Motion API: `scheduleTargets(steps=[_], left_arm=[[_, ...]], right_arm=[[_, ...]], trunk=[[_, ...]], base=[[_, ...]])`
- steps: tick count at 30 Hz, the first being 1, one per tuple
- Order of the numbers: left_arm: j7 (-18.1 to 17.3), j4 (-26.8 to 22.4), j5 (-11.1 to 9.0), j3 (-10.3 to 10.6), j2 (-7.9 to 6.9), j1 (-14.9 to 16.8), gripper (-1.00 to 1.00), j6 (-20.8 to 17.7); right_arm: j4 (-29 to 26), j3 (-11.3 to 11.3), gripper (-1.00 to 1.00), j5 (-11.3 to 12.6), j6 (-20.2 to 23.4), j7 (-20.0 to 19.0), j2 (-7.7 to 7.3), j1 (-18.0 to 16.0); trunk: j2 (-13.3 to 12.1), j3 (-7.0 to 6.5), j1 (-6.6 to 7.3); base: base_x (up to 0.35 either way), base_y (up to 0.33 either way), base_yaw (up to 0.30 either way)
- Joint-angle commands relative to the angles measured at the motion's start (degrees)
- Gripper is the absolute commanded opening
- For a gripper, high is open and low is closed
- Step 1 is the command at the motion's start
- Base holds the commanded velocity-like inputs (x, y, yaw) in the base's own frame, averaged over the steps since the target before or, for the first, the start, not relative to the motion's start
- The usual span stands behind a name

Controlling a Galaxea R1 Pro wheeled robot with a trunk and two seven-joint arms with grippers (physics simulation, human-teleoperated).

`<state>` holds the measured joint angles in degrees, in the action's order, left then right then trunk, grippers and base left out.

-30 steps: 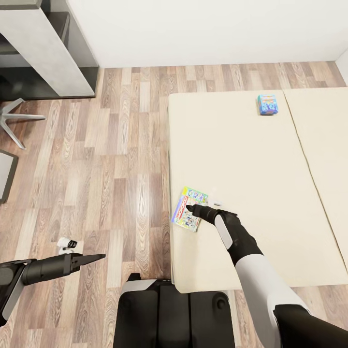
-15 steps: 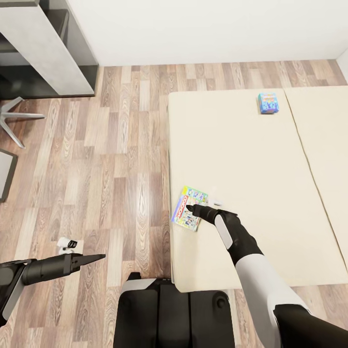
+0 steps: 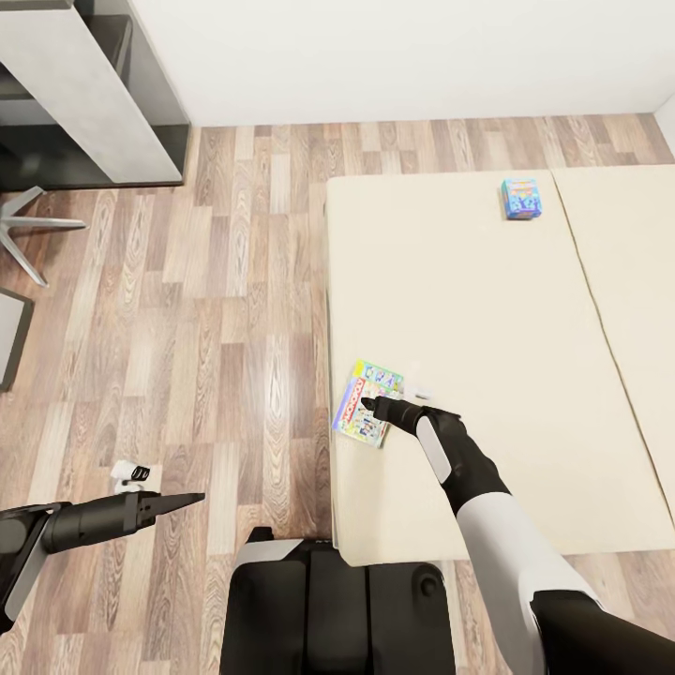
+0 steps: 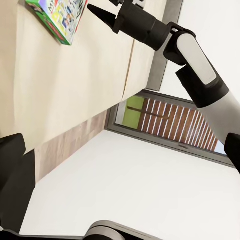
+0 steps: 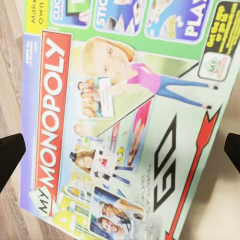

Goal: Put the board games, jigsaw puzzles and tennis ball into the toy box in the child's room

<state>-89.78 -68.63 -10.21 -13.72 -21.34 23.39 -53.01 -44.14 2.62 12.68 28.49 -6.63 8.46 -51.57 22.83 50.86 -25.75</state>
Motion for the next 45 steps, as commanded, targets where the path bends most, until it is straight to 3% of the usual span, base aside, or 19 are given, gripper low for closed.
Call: scheduleTargets(steps=[1, 19, 30, 33, 39, 45], left_arm=[[-0.22, -0.01, 0.02, 0.01, -0.02, 0.02, 1.00, -0.61], [-0.22, -0.03, 0.02, 0.01, -0.02, 0.00, 1.00, -0.61], [-0.22, -0.02, 0.02, 0.01, -0.02, 0.00, 1.00, -0.61], [-0.22, -0.05, 0.02, 0.01, -0.02, 0.01, 1.00, -0.61], [-0.22, -0.03, 0.02, 0.01, -0.01, 0.02, 1.00, -0.61], [-0.22, -0.05, 0.02, 0.01, -0.02, 0.01, 1.00, -0.61]], right_arm=[[-0.06, 0.28, 1.00, 0.09, 0.34, -0.21, 0.06, -0.02], [-0.06, 0.28, 1.00, 0.15, 0.33, -0.15, 0.07, 0.03], [-0.06, 0.24, 1.00, 0.08, 0.20, -0.07, 0.20, 0.06], [-0.06, -0.28, 1.00, 0.07, 0.09, -0.06, 0.30, 0.06], [-0.06, -3.62, 1.00, 0.14, -0.23, -0.04, 0.56, 0.00], [-0.01, -4.29, 1.00, 0.28, -0.28, -0.09, 0.59, 0.02]], trunk=[[0.09, 0.10, -0.03], [0.09, 1.46, -0.03], [0.09, 1.63, -0.03], [0.09, 1.63, -0.03], [0.09, 1.63, -0.03], [0.09, 1.63, -0.03]], base=[[0.000, 0.000, 0.000], [0.000, 0.000, 0.000], [0.000, 0.000, 0.000], [0.000, 0.000, 0.000], [0.000, 0.000, 0.000], [0.000, 0.000, 0.000]])
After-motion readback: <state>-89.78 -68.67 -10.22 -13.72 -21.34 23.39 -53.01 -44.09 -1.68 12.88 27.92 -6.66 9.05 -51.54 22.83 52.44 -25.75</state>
